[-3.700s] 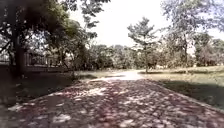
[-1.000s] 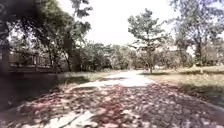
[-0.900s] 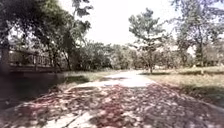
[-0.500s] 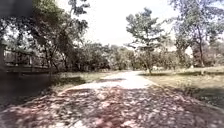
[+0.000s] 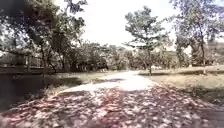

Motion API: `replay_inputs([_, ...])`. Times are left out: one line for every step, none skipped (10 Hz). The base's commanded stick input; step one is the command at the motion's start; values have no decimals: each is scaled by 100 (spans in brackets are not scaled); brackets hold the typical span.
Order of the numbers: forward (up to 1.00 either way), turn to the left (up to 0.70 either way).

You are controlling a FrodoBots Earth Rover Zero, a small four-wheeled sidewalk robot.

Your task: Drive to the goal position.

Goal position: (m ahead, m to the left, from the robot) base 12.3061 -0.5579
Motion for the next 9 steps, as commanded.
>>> replay_inputs([70,0])
replay_inputs([70,0])
replay_inputs([70,0])
replay_inputs([70,0])
replay_inputs([70,-2])
replay_inputs([70,-21])
replay_inputs([70,-35])
replay_inputs([70,-35])
replay_inputs([70,0])
